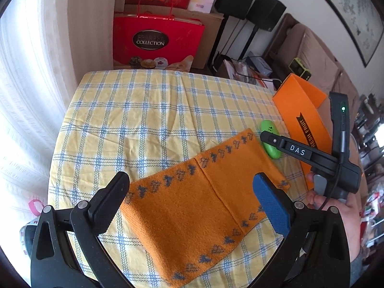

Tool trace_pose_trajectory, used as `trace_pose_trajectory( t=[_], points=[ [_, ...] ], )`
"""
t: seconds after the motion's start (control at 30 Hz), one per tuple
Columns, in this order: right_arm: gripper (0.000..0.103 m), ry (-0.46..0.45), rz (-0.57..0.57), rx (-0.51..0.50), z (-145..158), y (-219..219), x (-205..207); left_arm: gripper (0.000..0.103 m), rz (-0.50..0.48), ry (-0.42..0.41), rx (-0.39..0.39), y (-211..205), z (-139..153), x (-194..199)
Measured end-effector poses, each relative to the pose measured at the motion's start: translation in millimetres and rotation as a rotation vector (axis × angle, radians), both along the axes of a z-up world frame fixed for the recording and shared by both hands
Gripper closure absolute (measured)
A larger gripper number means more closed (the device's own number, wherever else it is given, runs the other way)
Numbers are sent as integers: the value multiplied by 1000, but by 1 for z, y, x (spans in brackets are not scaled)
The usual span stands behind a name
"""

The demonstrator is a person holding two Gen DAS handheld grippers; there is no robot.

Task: Organize objects
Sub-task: 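Grasp the green egg-shaped case with the right gripper, then lift the green case with the right gripper and carry it over the box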

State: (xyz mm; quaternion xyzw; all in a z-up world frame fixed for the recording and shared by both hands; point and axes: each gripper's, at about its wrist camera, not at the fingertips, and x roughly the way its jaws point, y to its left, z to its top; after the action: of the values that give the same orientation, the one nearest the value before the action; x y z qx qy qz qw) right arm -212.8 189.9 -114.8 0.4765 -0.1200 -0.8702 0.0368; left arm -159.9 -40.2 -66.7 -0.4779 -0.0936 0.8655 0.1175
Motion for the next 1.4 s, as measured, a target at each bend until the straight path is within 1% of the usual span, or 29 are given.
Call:
trace_pose_trajectory(
  t=[0.07,0.17,0.27,0.3,0.4,0.47,0.63,0.7,0.77,0.83,0.9,0.97,1.0,1.07,1.2,1.27,1.4],
  points=[
    [58,-1,19,-13,0,-1,2,0,0,-15,40,-1,-1,-2],
    [58,5,51,-16,2,-4,7,0,-11,-41,130,-1,-2,-5],
    [58,20,79,-33,8,-4,15,1,-20,-65,201,0,-5,-9],
    [58,23,91,-38,10,-4,18,1,-19,-74,216,-1,-6,-9],
    [58,36,125,-46,18,-7,27,2,-10,-86,226,0,-9,-10],
    [58,54,154,-46,24,-11,35,4,-15,-93,252,0,-9,-11],
    [58,86,240,-55,34,-28,58,9,-39,-127,385,4,-11,-14],
    [58,91,274,-68,36,-34,66,10,-44,-137,420,6,-12,-16],
    [58,94,303,-78,37,-39,72,16,-55,-150,451,10,-14,-17],
    [58,93,330,-88,38,-44,79,18,-66,-168,484,13,-18,-19],
    [58,90,351,-97,39,-46,84,24,-80,-180,519,17,-20,-19],
    [58,85,361,-109,38,-48,86,38,-99,-193,543,22,-21,-20],
    [58,84,364,-112,39,-48,88,42,-108,-199,550,26,-22,-20],
    [58,85,367,-112,39,-47,89,56,-125,-210,557,32,-23,-20],
    [58,87,368,-109,43,-45,91,68,-122,-208,555,39,-21,-20],
    [58,87,361,-103,44,-41,91,78,-115,-206,553,41,-20,-21],
    [58,91,348,-111,50,-30,90,77,-127,-207,568,48,-17,-24]
  ],
)
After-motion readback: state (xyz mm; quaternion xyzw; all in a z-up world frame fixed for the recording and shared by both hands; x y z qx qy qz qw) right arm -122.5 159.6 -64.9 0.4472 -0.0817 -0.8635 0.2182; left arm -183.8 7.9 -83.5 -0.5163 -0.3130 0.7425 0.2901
